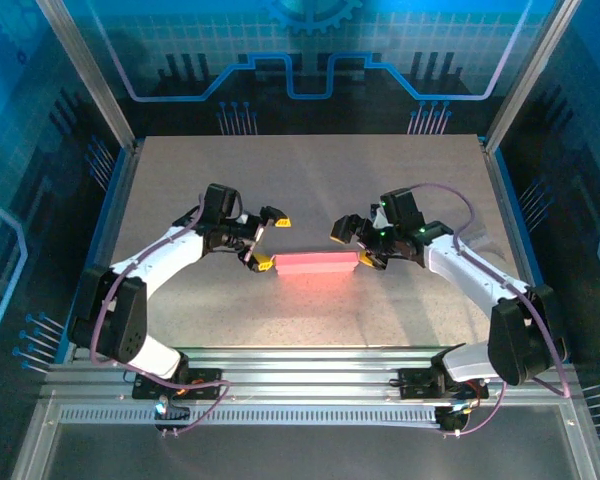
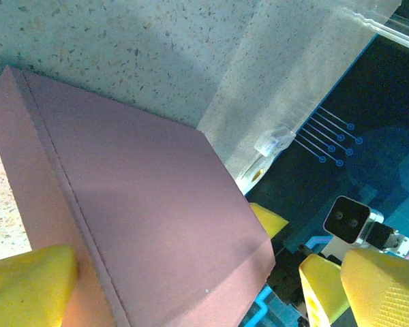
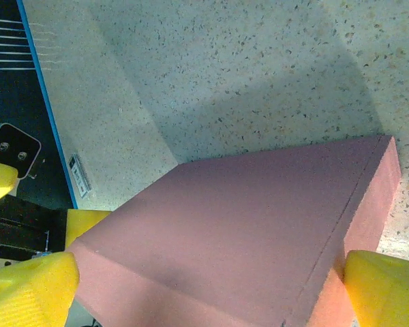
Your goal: Fold the paper box
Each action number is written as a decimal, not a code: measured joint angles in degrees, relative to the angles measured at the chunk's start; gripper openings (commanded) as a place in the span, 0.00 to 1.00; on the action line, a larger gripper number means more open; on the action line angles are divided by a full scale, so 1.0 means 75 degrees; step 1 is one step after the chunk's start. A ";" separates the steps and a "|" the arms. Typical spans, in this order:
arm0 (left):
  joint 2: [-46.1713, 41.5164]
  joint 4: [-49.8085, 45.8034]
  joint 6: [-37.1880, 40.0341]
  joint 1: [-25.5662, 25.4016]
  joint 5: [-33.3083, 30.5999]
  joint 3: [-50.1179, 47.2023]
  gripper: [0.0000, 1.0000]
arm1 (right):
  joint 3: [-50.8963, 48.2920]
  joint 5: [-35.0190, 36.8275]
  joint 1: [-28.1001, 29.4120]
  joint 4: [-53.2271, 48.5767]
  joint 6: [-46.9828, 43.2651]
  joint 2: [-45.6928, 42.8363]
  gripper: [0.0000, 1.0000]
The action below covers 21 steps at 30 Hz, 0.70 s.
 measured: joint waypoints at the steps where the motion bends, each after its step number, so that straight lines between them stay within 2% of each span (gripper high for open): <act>1: 0.0052 -0.0035 0.0052 0.0017 0.0020 0.0061 0.99 | 0.0026 0.0000 -0.0003 0.0003 -0.0003 0.0023 1.00; 21: 0.0659 -0.0720 0.0915 0.0219 0.0259 0.0883 0.99 | 0.0356 -0.0032 -0.0152 0.0076 -0.0102 0.0388 1.00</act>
